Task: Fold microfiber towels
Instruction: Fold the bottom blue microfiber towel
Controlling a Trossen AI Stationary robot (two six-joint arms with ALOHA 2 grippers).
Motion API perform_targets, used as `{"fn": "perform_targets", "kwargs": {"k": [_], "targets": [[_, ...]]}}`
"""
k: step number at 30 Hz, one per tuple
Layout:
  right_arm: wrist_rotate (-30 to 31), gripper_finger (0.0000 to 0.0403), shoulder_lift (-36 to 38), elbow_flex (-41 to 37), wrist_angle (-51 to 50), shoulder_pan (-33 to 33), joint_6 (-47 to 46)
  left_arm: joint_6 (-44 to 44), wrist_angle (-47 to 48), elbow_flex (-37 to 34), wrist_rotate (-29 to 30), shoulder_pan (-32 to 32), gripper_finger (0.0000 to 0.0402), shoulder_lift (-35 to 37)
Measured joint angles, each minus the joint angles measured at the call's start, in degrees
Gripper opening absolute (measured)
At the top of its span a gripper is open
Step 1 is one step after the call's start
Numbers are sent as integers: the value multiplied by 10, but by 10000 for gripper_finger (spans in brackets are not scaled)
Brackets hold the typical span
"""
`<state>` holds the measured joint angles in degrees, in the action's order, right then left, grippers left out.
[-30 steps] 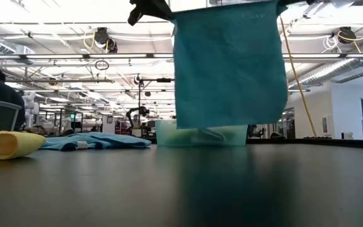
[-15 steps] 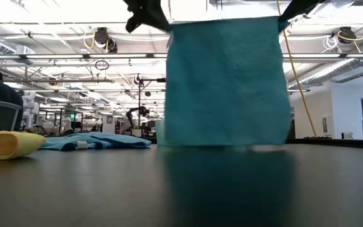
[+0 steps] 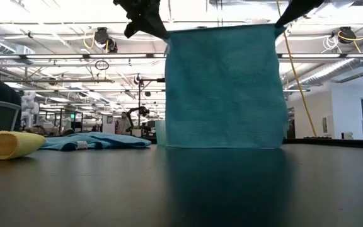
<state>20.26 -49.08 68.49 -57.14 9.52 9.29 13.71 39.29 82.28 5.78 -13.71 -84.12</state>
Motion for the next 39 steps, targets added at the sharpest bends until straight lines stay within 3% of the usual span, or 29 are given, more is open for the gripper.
{"fn": "perform_targets", "kwargs": {"k": [8,14,19,24,27,33,39], "targets": [[24,0,-16,0,1,3,37,-26,0,0,0,-17,2,0],[88,0,-17,0,1,3,65,-36,-14,0,5,-32,2,0],[93,1,-16,0,-25,8,25,-19,-8,-1,14,-39,2,2],[29,1,-16,-3,-71,6,-53,4,45,-1,7,-16,2,2],[-47,1,-16,-20,-53,6,-87,12,46,-1,12,-1,2,2],[-152,1,-17,-122,86,5,-113,24,32,-1,18,16,2,2],[-239,0,-37,-266,300,4,-184,34,30,-1,18,25,2,1]]}}
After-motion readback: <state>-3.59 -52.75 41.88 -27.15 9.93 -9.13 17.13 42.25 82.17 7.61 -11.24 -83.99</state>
